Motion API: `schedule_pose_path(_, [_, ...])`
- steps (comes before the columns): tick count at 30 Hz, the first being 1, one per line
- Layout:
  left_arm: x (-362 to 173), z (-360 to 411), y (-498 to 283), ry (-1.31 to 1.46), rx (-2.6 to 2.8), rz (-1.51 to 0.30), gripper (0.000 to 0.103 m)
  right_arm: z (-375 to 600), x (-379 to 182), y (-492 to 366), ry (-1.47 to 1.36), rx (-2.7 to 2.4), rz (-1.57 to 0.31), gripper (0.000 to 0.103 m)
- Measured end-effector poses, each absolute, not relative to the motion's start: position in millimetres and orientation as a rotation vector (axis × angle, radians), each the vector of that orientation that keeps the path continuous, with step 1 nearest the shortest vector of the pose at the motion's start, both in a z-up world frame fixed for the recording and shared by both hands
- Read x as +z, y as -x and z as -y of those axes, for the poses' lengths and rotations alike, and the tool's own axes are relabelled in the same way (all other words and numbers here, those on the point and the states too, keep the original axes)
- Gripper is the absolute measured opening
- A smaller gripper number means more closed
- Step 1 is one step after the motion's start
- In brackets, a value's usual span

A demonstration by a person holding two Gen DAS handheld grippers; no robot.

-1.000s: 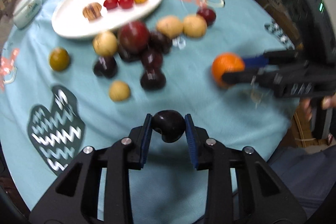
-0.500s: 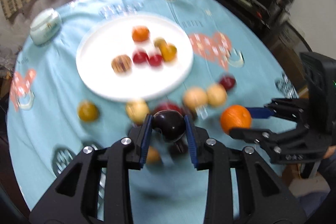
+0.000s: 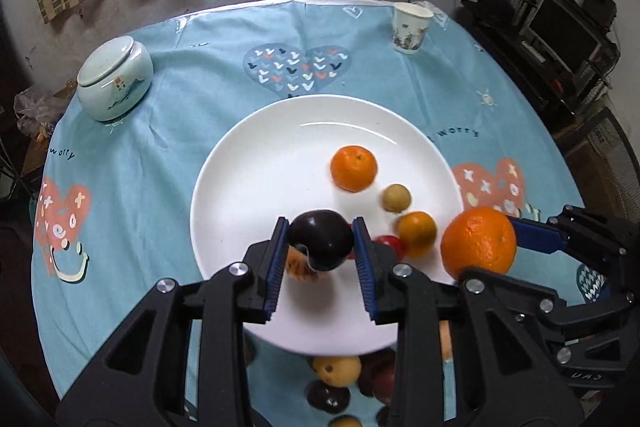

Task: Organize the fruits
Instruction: 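Carry both fruits over the white plate and open both tools to release them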

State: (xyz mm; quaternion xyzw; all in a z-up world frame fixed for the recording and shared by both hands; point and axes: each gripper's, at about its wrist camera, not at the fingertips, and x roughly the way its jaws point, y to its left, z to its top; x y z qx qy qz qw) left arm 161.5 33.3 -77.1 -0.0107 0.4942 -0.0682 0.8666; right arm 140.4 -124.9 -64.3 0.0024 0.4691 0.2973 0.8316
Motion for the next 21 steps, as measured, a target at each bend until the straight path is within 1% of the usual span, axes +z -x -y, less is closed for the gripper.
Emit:
schedule_pose_path(7, [-95.2,-34.9,-185.6,0.003,-0.112,-1.060,0.032,101.0,-84.3,-180.7,0.062,0.612,-1.040,0.047])
schedule_pose_path(8, [-97.4,-36.2,-188.2,0.006,-0.107,-1.064,0.032,98.1,-88.0,-185.5,0.078,0.601,-1.049,0.050])
schedule_pose_path(10, [-101.4,-37.7,-192.0,0.001,-0.099,-1.068,0.034,96.1,-92.1,-192.8,0.081,0.594,-1.058,0.063])
schedule_pose_path(11, [-102.5,-37.9,-193.0,-0.001,-0.095,-1.068,0.038,97.5,-92.4,-195.5,0.072,0.578,-1.051,0.068])
schedule_pose_path(12, [-103.1,-38.5,-194.0,-0.002,-0.088,-1.065,0.047,98.4,-91.6,-197.6,0.062,0.575,-1.045,0.068])
schedule_pose_path(13, [-102.9,-39.3,-194.3,0.000,-0.083,-1.060,0.050,99.1,-90.5,-199.8,0.055,0.576,-1.042,0.068])
schedule_pose_path(21, [-91.1,-38.2,-186.4,-0.013,-0.077,-1.030,0.052,122.3,-76.6,-190.4,0.034,0.553,-1.005,0.068])
